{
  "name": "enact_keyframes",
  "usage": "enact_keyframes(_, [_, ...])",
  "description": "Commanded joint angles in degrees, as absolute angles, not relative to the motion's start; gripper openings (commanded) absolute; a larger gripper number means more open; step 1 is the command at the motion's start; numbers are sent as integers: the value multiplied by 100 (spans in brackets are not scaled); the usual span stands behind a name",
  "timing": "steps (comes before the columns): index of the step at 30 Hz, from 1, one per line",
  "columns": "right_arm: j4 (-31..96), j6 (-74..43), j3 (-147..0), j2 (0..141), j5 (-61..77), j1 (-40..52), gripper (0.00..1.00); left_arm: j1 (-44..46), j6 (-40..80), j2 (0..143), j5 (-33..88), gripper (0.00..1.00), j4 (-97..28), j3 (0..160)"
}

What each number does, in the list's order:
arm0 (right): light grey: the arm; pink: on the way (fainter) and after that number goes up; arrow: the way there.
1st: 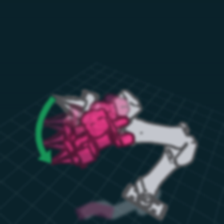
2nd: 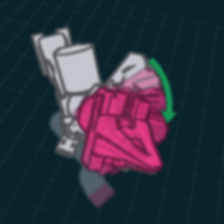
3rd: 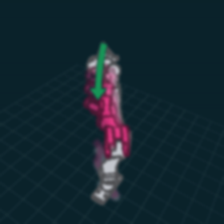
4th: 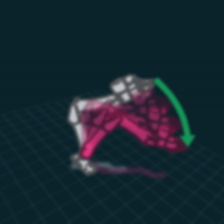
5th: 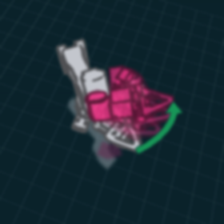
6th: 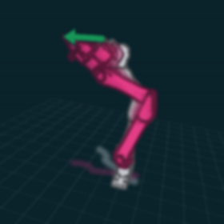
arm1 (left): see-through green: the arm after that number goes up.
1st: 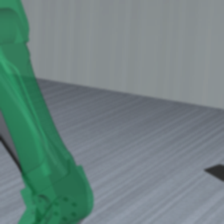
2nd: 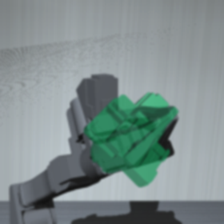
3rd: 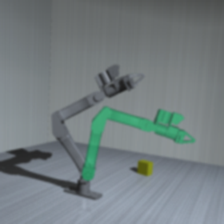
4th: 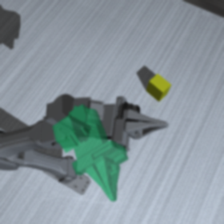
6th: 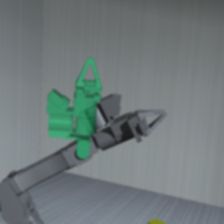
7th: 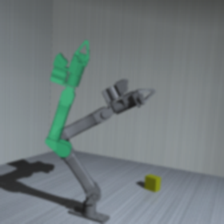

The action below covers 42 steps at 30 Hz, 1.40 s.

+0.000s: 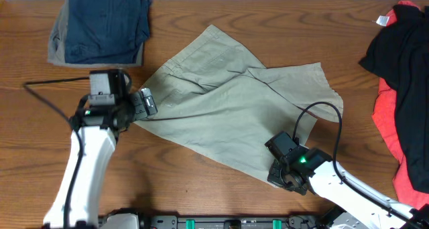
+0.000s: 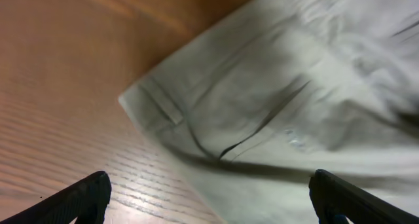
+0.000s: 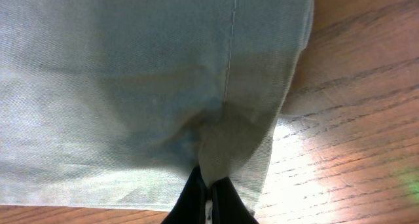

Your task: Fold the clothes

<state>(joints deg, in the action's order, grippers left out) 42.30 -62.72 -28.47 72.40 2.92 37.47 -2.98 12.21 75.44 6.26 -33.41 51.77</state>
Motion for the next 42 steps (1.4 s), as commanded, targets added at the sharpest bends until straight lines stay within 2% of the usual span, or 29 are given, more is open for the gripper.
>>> enact_keyframes(1, [4224, -6246, -2829, 7271, 158, 3778, 1, -451, 1273, 7896, 572, 98, -3380, 5271])
enact_keyframes(6, [4217, -6206, -2829, 7271, 161, 3778, 2, -744, 2016, 8340, -388, 98, -3256, 5271])
enact_keyframes(11, [4200, -6206, -2829, 7271, 161, 3778, 2, -845, 2178, 8759, -224, 98, -2797, 5269])
enact_keyframes(17, [4202, -6206, -2829, 7271, 180, 3778, 2, -845, 2178, 9150, 558, 98, -2740, 5269])
enact_keyframes(35, [4206, -6208, -2829, 7271, 200, 3778, 1, -845, 2180, 9924, 436, 99, -2364, 5269])
enact_keyframes(41, [4206, -6206, -2829, 7271, 202, 3778, 1, -845, 2180, 9924, 62, 93, -2318, 5269])
enact_keyframes(42, [4206, -6208, -2829, 7271, 207, 3778, 1, -845, 2180, 9924, 62, 89, -2320, 5269])
